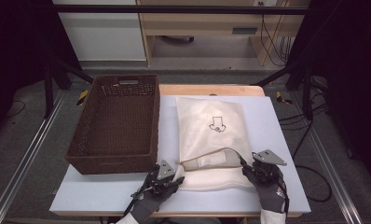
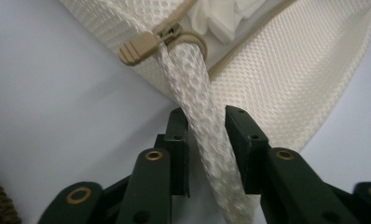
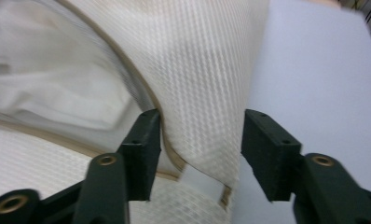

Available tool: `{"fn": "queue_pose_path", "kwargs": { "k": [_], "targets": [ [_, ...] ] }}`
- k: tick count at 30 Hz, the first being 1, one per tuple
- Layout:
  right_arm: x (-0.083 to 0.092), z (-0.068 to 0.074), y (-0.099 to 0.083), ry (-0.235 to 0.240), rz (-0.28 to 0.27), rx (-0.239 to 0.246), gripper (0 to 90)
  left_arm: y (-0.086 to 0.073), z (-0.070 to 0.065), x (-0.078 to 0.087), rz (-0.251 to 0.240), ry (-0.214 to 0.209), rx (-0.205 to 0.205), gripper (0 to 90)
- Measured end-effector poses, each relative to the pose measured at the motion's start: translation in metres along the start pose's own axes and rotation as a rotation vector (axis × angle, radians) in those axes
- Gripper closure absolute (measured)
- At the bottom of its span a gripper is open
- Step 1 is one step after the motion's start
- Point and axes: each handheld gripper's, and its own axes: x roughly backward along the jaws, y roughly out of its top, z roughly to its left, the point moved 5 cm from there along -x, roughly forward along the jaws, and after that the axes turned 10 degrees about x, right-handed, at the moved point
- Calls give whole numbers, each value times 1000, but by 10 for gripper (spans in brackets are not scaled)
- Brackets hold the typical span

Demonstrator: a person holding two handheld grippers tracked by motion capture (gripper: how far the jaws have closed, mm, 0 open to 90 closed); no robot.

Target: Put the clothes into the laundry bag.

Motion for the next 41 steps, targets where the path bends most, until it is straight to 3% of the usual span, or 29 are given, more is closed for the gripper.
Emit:
{"fn": "queue_pose_path", "kwargs": {
  "k": [3,5,6,9,12,15,18,20,23,26,29,35,41],
  "targets": [
    [-14,-4,-16,47,53,-43,463,5,4,2,-20,-14,19,661],
    [-20,-4,-22,66,91,-52,478,7,5,3,-26,-14,28,695],
    [-20,-4,-22,66,91,-52,478,7,5,3,-26,-14,28,739],
    [-20,-4,-25,47,94,-45,618,5,3,2,-21,-4,36,824],
    [-18,-2,-25,49,100,-35,681,1,2,7,-19,18,33,831],
    [-17,-1,-25,57,102,-25,682,-3,2,9,-18,17,35,821],
    [-16,-2,-25,61,101,-25,642,-2,1,11,-33,4,20,776],
    [-13,-3,-22,72,83,-33,608,2,0,16,-51,-2,6,679],
    [-4,-5,-13,86,29,-41,513,9,1,26,-95,-19,12,544],
    [5,-6,-2,102,-30,-49,435,13,3,37,-122,-25,14,480],
    [11,-5,6,110,-70,-53,384,15,6,44,-138,-29,13,438],
    [15,-8,11,119,-78,-72,318,12,9,53,-137,-36,5,410],
    [27,-8,20,131,-126,-79,293,9,9,57,-129,-43,-7,403]
  ]
}}
